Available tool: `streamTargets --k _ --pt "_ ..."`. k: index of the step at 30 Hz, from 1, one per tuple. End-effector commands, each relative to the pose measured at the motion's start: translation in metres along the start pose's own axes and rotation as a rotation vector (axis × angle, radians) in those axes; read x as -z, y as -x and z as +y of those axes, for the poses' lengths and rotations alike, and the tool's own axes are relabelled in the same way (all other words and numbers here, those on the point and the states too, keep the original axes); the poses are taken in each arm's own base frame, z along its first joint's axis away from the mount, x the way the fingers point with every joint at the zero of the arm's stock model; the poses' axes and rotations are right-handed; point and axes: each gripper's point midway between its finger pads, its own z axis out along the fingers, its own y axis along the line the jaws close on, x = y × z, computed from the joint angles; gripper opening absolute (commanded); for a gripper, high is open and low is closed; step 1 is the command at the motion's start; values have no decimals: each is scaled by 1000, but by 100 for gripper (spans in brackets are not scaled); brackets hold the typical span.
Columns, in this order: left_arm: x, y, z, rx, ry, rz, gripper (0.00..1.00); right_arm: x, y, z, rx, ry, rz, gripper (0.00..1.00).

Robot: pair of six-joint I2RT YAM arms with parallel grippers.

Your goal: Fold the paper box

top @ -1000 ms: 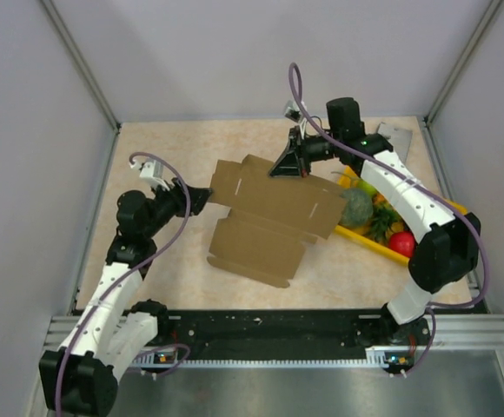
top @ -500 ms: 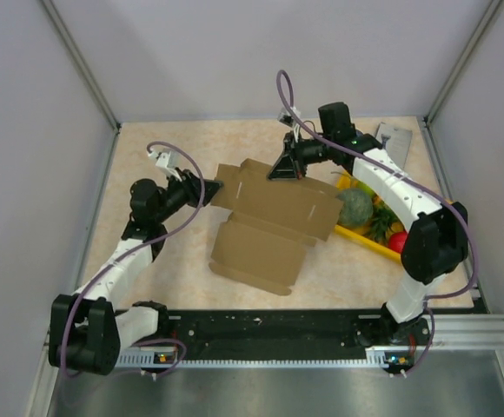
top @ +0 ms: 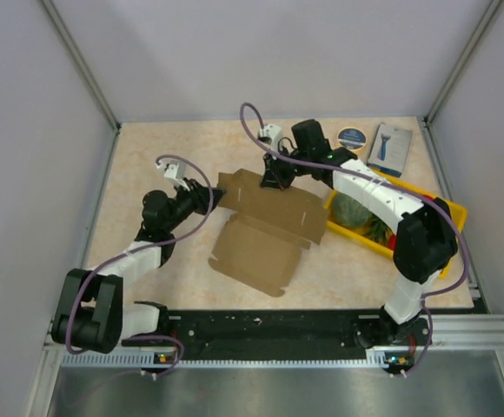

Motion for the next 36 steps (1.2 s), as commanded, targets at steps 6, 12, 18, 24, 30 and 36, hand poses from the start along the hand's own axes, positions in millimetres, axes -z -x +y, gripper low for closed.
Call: streamTargets --k 6,12,18,24,30,36 --pt "30 -3 4 34 111 -46 49 -8 -19 -28 168 -294 9 0" --pt "41 -11 20 145 266 17 49 -11 -25 -23 201 -360 7 6" --pt "35 -18 12 153 214 76 47 -4 -27 -16 209 -417 -8 32" --pt "40 -22 12 153 219 76 46 7 -20 -5 197 -417 -24 36" --pt "44 -26 13 154 227 80 46 3 -22 1 191 -378 -26 13" --pt "41 -22 7 148 194 76 47 0 -21 7 202 -347 -30 7"
